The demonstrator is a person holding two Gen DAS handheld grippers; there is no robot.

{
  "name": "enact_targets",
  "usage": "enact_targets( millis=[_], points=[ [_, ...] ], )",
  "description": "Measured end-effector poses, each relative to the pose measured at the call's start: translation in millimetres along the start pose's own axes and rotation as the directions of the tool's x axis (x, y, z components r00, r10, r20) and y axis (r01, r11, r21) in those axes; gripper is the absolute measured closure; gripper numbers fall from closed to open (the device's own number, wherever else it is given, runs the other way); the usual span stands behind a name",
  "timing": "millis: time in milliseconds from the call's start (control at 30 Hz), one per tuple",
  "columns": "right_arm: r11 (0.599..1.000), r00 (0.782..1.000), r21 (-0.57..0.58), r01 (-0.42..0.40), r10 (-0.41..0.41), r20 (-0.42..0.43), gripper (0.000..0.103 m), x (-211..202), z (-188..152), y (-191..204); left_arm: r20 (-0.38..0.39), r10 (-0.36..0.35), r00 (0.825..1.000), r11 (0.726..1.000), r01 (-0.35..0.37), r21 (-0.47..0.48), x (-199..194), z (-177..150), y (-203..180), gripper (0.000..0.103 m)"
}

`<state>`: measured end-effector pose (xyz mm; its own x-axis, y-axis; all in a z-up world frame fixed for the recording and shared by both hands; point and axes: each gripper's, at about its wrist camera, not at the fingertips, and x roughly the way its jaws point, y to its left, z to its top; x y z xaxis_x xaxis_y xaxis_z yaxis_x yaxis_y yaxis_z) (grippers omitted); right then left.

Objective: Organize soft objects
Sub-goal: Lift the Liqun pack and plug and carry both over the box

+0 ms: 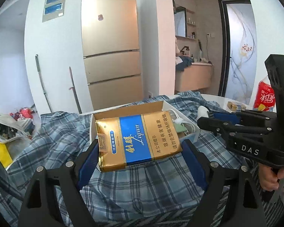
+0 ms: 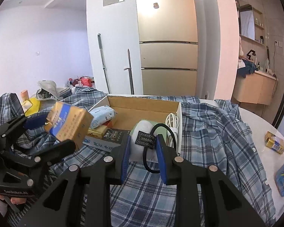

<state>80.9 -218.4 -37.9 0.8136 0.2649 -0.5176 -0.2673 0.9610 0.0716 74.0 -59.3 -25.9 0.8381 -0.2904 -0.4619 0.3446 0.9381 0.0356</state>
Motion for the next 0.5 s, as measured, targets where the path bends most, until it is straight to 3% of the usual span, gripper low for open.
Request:
enact_targets(
  millis=[267,500],
  points=[
    [1.000,0.999,-0.006,0.009,-0.009,0.045,0.077,-8.1,0.0,1.2,0.058,0.024,0.998,1.000,-0.024,-0.004,-12.1,0.7,-1.0,0.017],
    [0.999,0.990,-0.014,0.050,-0.048,0.133,0.077,-27.7,11.6,2.6,0.144,0.069,0.987,0.998,-0.069,-0.003,-34.4,18.1,-7.4,0.017]
  ],
)
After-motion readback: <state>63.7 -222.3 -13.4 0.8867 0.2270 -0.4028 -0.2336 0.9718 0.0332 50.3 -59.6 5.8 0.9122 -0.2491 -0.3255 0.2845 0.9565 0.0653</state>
